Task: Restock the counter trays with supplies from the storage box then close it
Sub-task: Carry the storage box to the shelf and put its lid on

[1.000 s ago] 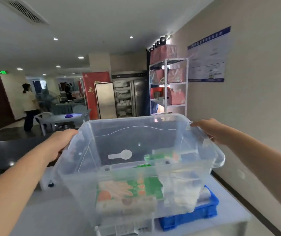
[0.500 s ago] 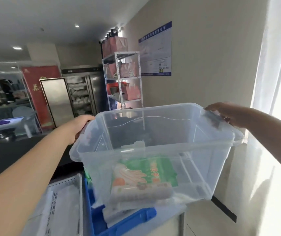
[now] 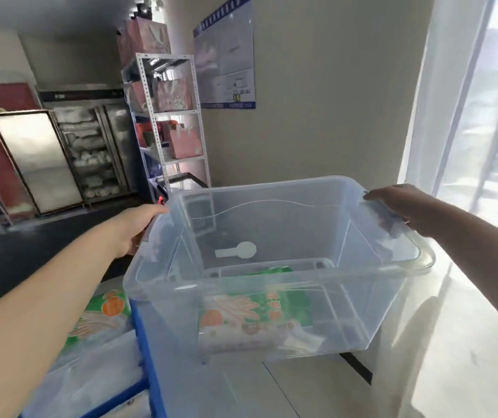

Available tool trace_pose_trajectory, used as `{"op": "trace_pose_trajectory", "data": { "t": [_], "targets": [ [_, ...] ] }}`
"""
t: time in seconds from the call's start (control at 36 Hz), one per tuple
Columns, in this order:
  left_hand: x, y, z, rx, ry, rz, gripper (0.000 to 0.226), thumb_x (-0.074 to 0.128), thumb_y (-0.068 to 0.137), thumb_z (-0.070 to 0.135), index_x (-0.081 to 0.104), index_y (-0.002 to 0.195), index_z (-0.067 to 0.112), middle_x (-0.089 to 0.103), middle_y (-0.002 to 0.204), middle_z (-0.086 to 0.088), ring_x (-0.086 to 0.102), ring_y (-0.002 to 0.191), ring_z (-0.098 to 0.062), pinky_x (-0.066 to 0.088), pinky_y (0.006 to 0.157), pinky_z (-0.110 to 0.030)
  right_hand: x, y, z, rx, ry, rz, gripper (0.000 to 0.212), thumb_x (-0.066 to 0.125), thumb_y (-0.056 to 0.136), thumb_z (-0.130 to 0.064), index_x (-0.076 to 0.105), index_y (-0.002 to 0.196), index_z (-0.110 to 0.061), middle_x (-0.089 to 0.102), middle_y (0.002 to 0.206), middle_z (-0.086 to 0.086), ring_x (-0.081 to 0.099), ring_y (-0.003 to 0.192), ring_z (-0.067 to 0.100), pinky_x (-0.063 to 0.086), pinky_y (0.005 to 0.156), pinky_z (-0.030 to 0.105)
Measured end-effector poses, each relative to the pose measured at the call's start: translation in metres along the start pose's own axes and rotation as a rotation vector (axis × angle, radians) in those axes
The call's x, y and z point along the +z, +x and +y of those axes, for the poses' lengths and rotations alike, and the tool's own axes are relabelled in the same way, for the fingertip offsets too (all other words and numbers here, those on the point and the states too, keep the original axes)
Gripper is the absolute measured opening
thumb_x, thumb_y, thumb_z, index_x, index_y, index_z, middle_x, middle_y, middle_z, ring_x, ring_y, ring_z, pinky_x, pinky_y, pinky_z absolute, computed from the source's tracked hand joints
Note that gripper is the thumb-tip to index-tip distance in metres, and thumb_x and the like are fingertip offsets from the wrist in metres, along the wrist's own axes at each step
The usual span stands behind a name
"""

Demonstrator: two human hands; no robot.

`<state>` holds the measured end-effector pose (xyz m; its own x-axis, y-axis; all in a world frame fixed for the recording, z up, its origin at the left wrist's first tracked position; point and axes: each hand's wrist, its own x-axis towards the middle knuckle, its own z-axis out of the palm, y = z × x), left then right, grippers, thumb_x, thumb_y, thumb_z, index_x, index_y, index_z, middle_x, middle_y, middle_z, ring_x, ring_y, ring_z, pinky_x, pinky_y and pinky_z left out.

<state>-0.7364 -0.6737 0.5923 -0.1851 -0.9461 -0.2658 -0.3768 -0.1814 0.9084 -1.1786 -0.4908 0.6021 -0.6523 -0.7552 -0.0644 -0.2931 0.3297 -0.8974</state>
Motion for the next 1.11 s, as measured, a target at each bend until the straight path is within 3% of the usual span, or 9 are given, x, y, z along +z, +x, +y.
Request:
{"op": "trace_pose_trajectory", "data": {
  "t": [0.08,0.17,0.28,0.42,0.61,0.75,0.89,1.03,1.11],
  "targets": [
    [0.032,0.047,0.01,-0.007,0.03,-0.06,0.03,0.072,0.077,0.047,0.069,0.077,0.018,0.069,0.068,-0.008,0.064,0.059,-0.025,0.051,0.06,-0.032,-0.001,0.041,0.017,0.067,-0.019,0.024,0.031,0.073,0.077,-0.029,0.067,0.095,-0.005,0.06,0.076,0.014,0.054,0.051,0.026,0.044,0.047,0.026],
    [0.065,0.098,0.017,-0.061,0.035,-0.114,0.033,0.072,0.074,0.051,0.076,0.058,0.022,0.07,0.058,-0.004,0.067,0.045,-0.02,0.054,0.049,-0.027,-0.001,0.086,0.032,0.158,-0.044,0.034,0.032,0.074,0.077,-0.028,0.062,0.094,-0.004,0.056,0.068,0.015,0.052,0.039,0.024,0.046,0.049,0.032],
    [0.103,0.168,0.021,-0.106,0.008,-0.176,0.037,0.07,0.076,0.052,0.076,0.054,0.021,0.072,0.058,-0.005,0.069,0.05,-0.023,0.054,0.055,-0.028,0.005,0.149,0.042,0.245,-0.072,0.039,0.041,0.073,0.078,-0.032,0.061,0.104,-0.002,0.056,0.076,0.015,0.055,0.063,0.028,0.046,0.063,0.035],
    [0.131,0.253,0.036,-0.171,-0.051,-0.172,0.036,0.071,0.078,0.051,0.071,0.083,0.016,0.072,0.079,-0.012,0.065,0.078,-0.03,0.054,0.074,-0.039,0.014,0.22,0.033,0.321,-0.102,-0.004,0.045,0.068,0.083,-0.038,0.058,0.112,-0.005,0.053,0.088,0.018,0.056,0.067,0.032,0.049,0.065,0.039],
    [0.154,0.354,0.061,-0.217,-0.073,-0.109,0.035,0.07,0.077,0.053,0.068,0.08,0.018,0.07,0.081,-0.012,0.065,0.085,-0.032,0.053,0.085,-0.048,0.033,0.315,0.024,0.326,-0.107,-0.08,0.049,0.064,0.086,-0.043,0.054,0.123,-0.013,0.058,0.116,0.018,0.061,0.091,0.035,0.043,0.079,0.041],
    [0.164,0.422,0.061,-0.285,-0.083,-0.04,0.032,0.076,0.063,0.052,0.075,0.066,0.02,0.074,0.062,-0.01,0.068,0.078,-0.032,0.059,0.062,-0.046,0.059,0.399,0.035,0.313,-0.082,-0.157,0.049,0.064,0.086,-0.043,0.056,0.123,-0.013,0.059,0.12,0.019,0.054,0.075,0.03,0.041,0.072,0.037],
    [0.177,0.471,0.055,-0.411,-0.109,-0.01,0.037,0.078,0.062,0.05,0.073,0.046,0.017,0.071,0.056,-0.009,0.071,0.05,-0.028,0.057,0.048,-0.036,0.105,0.494,0.048,0.32,-0.113,-0.211,0.037,0.066,0.084,-0.042,0.062,0.107,-0.014,0.051,0.086,0.01,0.038,0.054,0.021,0.033,0.061,0.031],
    [0.17,0.513,0.046,-0.486,-0.154,0.123,0.039,0.079,0.068,0.043,0.072,0.094,0.015,0.073,0.09,-0.014,0.07,0.081,-0.031,0.06,0.063,-0.041,0.167,0.593,0.044,0.354,-0.104,-0.375,0.043,0.066,0.085,-0.043,0.06,0.113,-0.011,0.061,0.099,0.015,0.059,0.074,0.031,0.046,0.064,0.031],
    [0.156,0.531,0.045,-0.508,-0.193,0.197,0.042,0.076,0.074,0.042,0.064,0.105,0.018,0.066,0.106,-0.014,0.066,0.098,-0.034,0.059,0.077,-0.046,0.212,0.643,0.025,0.345,-0.118,-0.443,0.047,0.068,0.084,-0.042,0.06,0.115,-0.008,0.064,0.103,0.018,0.062,0.083,0.036,0.049,0.068,0.034]
  ]
}}
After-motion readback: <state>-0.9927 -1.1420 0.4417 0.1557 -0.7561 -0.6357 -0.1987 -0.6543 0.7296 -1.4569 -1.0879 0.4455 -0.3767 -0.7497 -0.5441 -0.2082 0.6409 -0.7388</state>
